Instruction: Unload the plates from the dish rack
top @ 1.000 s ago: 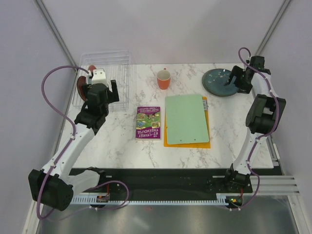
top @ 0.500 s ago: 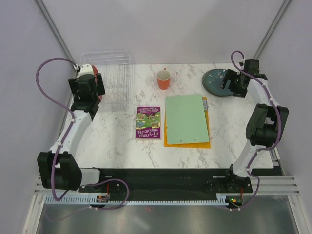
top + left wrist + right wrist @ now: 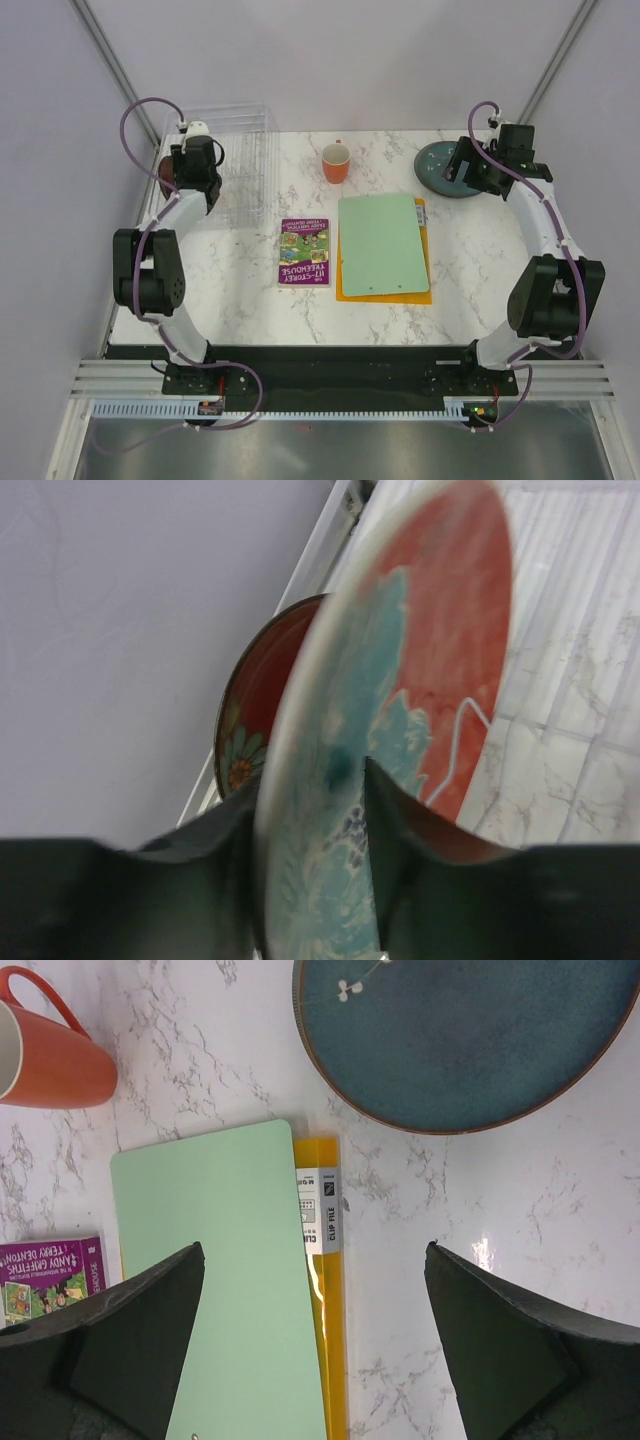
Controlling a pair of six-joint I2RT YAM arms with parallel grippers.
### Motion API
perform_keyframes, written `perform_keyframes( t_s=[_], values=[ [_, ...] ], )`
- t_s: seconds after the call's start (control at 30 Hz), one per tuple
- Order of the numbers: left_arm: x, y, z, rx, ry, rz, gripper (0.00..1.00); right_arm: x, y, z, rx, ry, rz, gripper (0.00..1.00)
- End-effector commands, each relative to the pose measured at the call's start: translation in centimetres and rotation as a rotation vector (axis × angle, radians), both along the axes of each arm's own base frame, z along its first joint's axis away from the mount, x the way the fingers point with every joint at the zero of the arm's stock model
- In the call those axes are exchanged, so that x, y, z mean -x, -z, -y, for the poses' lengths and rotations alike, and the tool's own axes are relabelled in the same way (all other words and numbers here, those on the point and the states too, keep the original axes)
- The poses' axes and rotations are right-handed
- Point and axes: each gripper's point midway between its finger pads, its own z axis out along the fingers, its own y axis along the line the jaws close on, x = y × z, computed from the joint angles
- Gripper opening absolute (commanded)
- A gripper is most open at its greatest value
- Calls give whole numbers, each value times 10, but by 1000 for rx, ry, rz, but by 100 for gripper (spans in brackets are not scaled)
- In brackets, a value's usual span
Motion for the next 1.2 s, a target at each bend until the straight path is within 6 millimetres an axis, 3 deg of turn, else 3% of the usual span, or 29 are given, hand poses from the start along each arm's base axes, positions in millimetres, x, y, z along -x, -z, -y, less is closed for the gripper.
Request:
perform_keyframes(
  t_s=[0.0, 0.07, 0.2, 0.33, 0.57, 0.8, 0.83, 0.93, 1.0, 1.03, 1.07, 1.1, 1.13, 1.17],
  values=[
    [-17, -36, -20, -113, -88, 79, 31, 2, -15, 1, 18, -4, 57, 98],
    [-19, -31, -21, -118, -96, 67, 2, 2, -12, 2, 18, -4, 51, 98],
    [-15, -43, -19, -119, -96, 96, 2, 4, -5, 0, 15, -3, 35, 98],
    [-10, -79, -15, -138, -84, 164, 2, 6, -3, -3, 11, -7, 33, 98],
    [3, -158, 7, -199, -31, 273, 2, 15, -6, -7, 17, -5, 39, 98],
    [31, -234, 35, -179, 16, 380, 2, 21, -11, -16, 6, -30, 54, 98],
    [35, -234, 42, -166, 39, 362, 2, 22, -13, -20, -5, -46, 58, 98],
    [51, -259, 61, 7, 119, 426, 2, 22, -27, -35, -46, -97, 106, 98],
    [61, -255, 86, 115, 264, 397, 2, 22, -40, -56, -113, -154, 164, 98],
    [74, -264, 96, 238, 295, 447, 2, 22, -44, -63, -134, -172, 183, 98],
    [79, -256, 117, 308, 398, 419, 2, 27, -45, -79, -201, -213, 185, 98],
    [85, -257, 129, 367, 452, 423, 2, 23, -53, -86, -222, -236, 228, 98],
    [96, -262, 153, 493, 553, 443, 2, 23, -57, -96, -258, -264, 246, 98],
    [100, -249, 163, 551, 588, 415, 2, 25, -53, -104, -293, -285, 246, 98]
  ],
)
